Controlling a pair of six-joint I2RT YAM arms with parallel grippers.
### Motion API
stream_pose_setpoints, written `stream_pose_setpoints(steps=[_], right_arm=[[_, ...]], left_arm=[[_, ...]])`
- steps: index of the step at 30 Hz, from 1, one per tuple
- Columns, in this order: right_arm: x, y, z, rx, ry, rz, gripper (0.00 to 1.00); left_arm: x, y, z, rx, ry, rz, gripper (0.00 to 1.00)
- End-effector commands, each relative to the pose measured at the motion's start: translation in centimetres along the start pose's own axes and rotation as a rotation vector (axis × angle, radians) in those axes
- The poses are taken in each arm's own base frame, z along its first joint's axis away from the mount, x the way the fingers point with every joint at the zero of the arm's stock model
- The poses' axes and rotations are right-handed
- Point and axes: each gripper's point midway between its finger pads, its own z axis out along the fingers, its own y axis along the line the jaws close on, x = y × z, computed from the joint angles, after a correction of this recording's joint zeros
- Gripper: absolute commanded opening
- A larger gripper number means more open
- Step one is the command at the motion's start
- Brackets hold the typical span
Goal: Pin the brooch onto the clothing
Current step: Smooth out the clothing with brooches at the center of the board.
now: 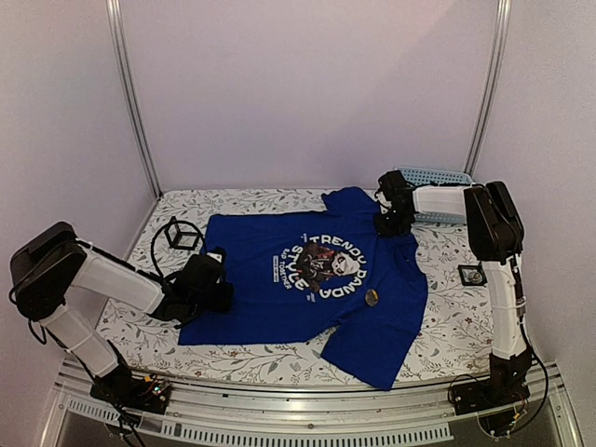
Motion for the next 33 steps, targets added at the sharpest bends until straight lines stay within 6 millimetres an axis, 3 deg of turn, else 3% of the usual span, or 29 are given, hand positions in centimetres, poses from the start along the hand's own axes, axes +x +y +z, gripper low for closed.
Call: stream_pose_setpoints(steps=[1, 2, 4, 5, 10, 14, 17, 24, 27, 33], right_arm=[[0.9, -0.3, -4.7, 0.07, 0.034, -0.039, 0.29], [1.4, 0.0, -6.3, 0.084, 0.028, -0.038, 0.29], [4.4, 1.1, -9.1, 0.085, 0.044, -0.035, 0.28], [4.8, 2.5, -11.1, 0.06, 0.022, -0.037, 0.28], [15.7, 7.5, -16.3, 0.017, 0.138, -0.034, 0.2], [23.4, 10.3, -17.5, -0.044, 0.234, 0.021, 0.07], [28.9, 11.2, -17.7, -0.053, 0.337, 0.031, 0.0], [38.9, 8.5, -19.2, 0.023, 0.54, 0.146, 0.0], [40.7, 7.8, -20.7, 0.06, 0.59, 0.172, 0.0], [38.1, 8.4, -22.7, 0.026, 0.531, 0.2, 0.03]], left_arm=[[-1.3, -0.3, 0.8, 0.013, -0.042, -0.049, 0.49], [-1.2, -0.3, 1.0, 0.019, -0.04, -0.051, 0.49], [-0.9, -0.5, 1.2, 0.03, -0.036, -0.056, 0.49], [-0.7, -0.4, 1.4, 0.028, -0.032, -0.059, 0.49], [0.9, 1.1, 1.9, -0.045, -0.014, -0.088, 0.49], [1.8, 2.1, 1.9, -0.091, -0.002, -0.11, 0.49], [2.0, 2.6, 1.7, -0.109, -0.004, -0.118, 0.49], [1.8, 4.1, 0.6, -0.16, -0.025, -0.132, 0.49], [2.0, 4.4, 0.3, -0.152, -0.025, -0.145, 0.5], [1.5, 4.5, 0.2, -0.158, -0.038, -0.147, 0.5]])
